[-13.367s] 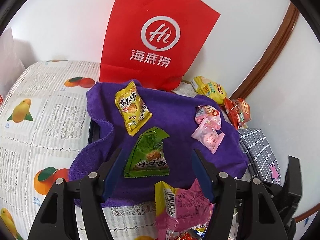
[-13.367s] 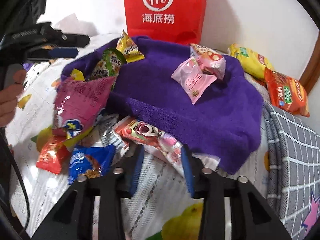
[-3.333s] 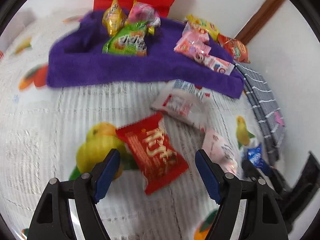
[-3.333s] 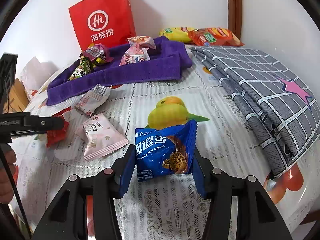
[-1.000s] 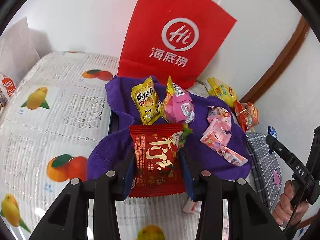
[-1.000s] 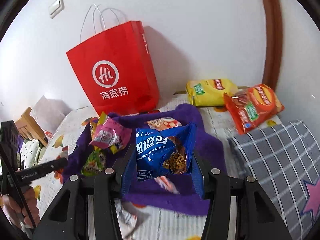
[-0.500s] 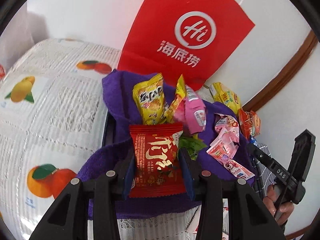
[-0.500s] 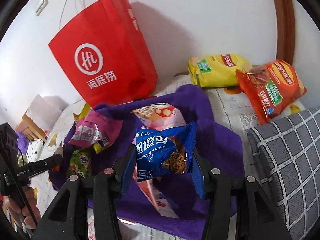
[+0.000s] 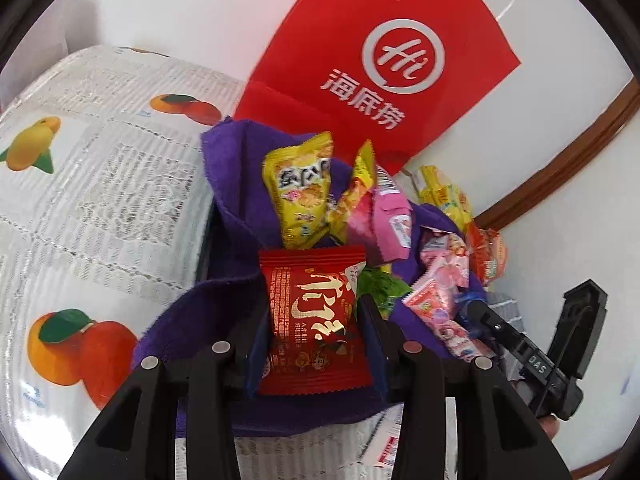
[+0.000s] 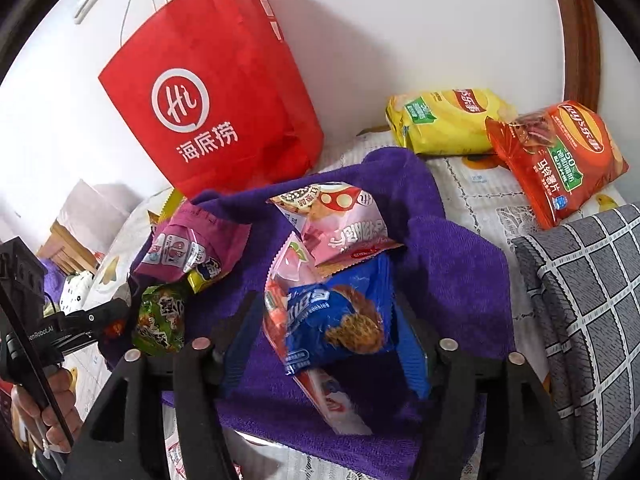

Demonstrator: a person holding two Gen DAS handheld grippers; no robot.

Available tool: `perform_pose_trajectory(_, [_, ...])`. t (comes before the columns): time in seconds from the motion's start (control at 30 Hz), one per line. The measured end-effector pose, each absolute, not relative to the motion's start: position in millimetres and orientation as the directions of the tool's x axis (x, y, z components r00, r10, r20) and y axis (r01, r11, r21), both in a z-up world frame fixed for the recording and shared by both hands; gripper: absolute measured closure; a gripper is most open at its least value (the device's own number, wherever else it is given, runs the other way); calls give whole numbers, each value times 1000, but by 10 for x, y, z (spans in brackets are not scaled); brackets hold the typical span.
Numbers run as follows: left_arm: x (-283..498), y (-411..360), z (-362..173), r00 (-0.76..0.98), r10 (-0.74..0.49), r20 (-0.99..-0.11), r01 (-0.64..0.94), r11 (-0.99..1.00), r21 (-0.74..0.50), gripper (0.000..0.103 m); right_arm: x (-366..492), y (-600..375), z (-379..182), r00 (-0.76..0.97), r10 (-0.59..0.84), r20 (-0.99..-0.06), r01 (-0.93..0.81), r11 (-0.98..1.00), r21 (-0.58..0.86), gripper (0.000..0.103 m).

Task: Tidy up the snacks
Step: 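Carry the red packet onto the purple towel while the right tool carries the blue packet there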

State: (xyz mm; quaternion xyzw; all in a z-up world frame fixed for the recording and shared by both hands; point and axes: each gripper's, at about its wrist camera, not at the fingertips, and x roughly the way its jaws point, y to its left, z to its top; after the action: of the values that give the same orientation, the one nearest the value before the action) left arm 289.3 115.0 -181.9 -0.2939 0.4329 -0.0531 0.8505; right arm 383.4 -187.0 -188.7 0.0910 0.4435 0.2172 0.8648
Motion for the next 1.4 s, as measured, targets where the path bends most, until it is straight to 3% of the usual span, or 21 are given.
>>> perform_pose_trajectory(0.27, [2873,1021,-1756,617,-372,-694,-112,831,-545,63,3839,-1902,-1873,523,468,-712,-284,884,372,39])
perform_pose_trajectory(0.57, [2928,1114,-1852,605,-467,-645,-103,758,-644,63,3812,-1864,-1872,519,476,-710,-296,880,373,39])
perform_pose_trajectory(1.4, [2930,1033,-1777,635,-380,-673,-69,840,-539,62,3780,-1853,-1855,527,475,-705,-301,880,368,39])
